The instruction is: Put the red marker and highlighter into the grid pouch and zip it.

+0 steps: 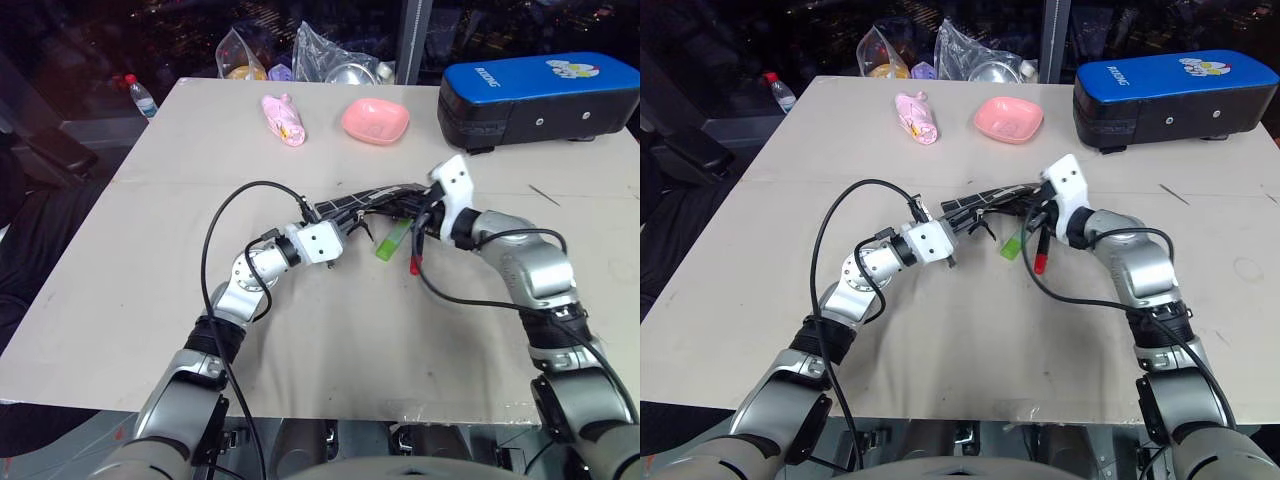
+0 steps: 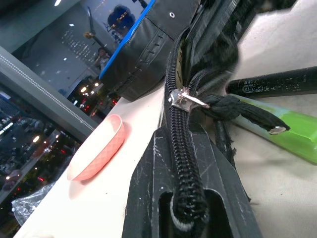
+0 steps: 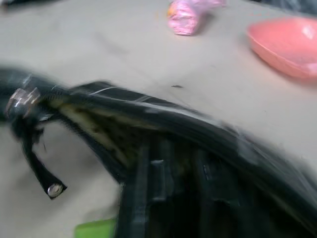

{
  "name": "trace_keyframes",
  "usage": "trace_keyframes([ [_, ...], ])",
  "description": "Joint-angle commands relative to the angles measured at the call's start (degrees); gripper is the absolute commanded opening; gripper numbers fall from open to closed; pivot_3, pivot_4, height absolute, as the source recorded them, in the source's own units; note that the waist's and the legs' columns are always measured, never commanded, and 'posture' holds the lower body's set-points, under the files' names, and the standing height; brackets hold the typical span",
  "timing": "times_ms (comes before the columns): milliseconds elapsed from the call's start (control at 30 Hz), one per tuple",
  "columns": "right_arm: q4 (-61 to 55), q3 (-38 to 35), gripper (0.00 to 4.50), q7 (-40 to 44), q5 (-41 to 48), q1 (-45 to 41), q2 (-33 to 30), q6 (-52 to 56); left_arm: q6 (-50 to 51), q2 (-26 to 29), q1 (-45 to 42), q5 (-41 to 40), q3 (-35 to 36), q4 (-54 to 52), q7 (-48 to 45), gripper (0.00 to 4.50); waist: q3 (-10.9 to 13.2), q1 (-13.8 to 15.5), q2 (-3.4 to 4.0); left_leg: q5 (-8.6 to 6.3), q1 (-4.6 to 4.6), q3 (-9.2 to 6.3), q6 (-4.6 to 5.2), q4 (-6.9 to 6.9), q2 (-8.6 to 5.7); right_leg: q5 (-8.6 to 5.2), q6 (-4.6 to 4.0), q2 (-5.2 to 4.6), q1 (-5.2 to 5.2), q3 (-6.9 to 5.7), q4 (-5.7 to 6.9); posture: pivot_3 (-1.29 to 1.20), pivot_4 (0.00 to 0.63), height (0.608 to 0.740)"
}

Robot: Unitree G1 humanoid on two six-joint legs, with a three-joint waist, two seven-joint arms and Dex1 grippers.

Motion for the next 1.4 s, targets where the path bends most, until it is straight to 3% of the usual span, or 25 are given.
trace_keyframes([
  [33,6.7,6.5,2.47,3.0,-10.3,-4.6,-2.3,-17.7,0.0,1.1,-1.8,-1.3,1.9,-1.7,0.7,0.0,0.0,0.0,0.0,0.0,0.0,0.01,0.0,0.0,0.0,0.0,0.0,0.0,0.0,0.0,0.0,0.0,0.15,0.688],
  [67,9.1,7.5,3.02,2.9,-12.3,-5.5,-2.6,-21.1,0.1,1.3,-1.8,-1.4,2.1,-1.9,0.7,0.0,0.0,0.0,0.0,0.0,0.0,0.02,0.0,0.01,0.0,0.0,0.0,0.0,-0.01,0.0,0.0,0.0,0.15,0.688],
  [200,18.7,10.6,4.45,1.3,-20.3,-9.3,-4.4,-33.6,0.7,3.2,-1.3,-2.2,3.6,-3.8,0.7,0.0,0.0,0.0,0.0,0.01,-0.01,0.1,-0.01,0.02,0.02,0.0,0.01,-0.01,-0.03,0.05,0.02,0.0,0.15,0.688],
  [300,21.9,9.5,4.45,1.0,-20.8,-10.3,-3.8,-38.3,2.0,4.8,-0.5,-2.6,5.4,-4.5,1.4,0.0,0.0,0.0,0.0,0.01,-0.01,0.1,-0.03,0.0,0.04,0.0,0.0,0.0,-0.06,0.05,0.03,0.0,0.15,0.688],
  [433,18.5,4.6,4.45,1.2,-15.9,-9.2,-2.0,-35.8,4.3,6.0,0.9,-3.3,7.7,-5.6,2.3,0.0,0.1,0.0,0.02,0.04,-0.01,0.13,-0.06,-0.02,0.1,0.0,0.0,0.0,-0.09,0.06,0.04,0.0,0.15,0.688],
  [667,-3.8,-5.2,4.45,-1.3,-4.8,4.2,-0.3,-14.9,7.7,6.6,3.8,-4.0,9.6,-9.6,3.0,0.0,0.0,0.5,0.01,0.04,-0.05,0.08,-0.07,0.02,0.11,0.0,0.0,0.0,-0.04,0.03,0.03,0.0,0.15,0.688],
  [967,-28.4,-10.3,4.45,-14.8,-2.4,24.8,4.9,12.3,12.5,5.5,5.3,-4.8,9.3,-14.9,2.3,0.0,0.0,0.1,0.02,0.04,-0.04,0.04,-0.09,0.01,0.11,0.0,-0.01,0.01,-0.05,0.05,0.06,0.0,0.15,0.688],
  [1267,-29.6,-9.4,4.45,-22.7,-1.8,27.7,13.1,20.5,15.2,3.8,4.5,-4.8,8.4,-16.0,1.9,0.0,0.0,0.2,0.01,0.05,-0.03,0.01,-0.1,0.01,0.09,0.0,-0.01,0.05,-0.05,0.05,0.07,0.0,0.15,0.688],
  [1367,-28.6,-7.8,4.45,-23.4,-3.3,27.9,12.5,22.0,15.5,3.7,4.0,-4.9,8.4,-15.7,1.9,0.0,0.0,0.2,0.0,0.05,-0.03,0.01,-0.09,0.01,0.06,0.0,-0.01,0.03,-0.04,0.05,0.07,0.0,0.15,0.688],
  [1400,-28.5,-7.5,4.22,-23.6,-3.6,27.9,12.2,22.5,15.6,3.6,3.9,-4.9,8.4,-15.6,1.9,0.0,0.0,0.2,0.01,0.05,-0.03,0.0,-0.09,0.01,0.06,0.0,-0.01,0.03,-0.04,0.05,0.07,0.0,0.15,0.688],
])
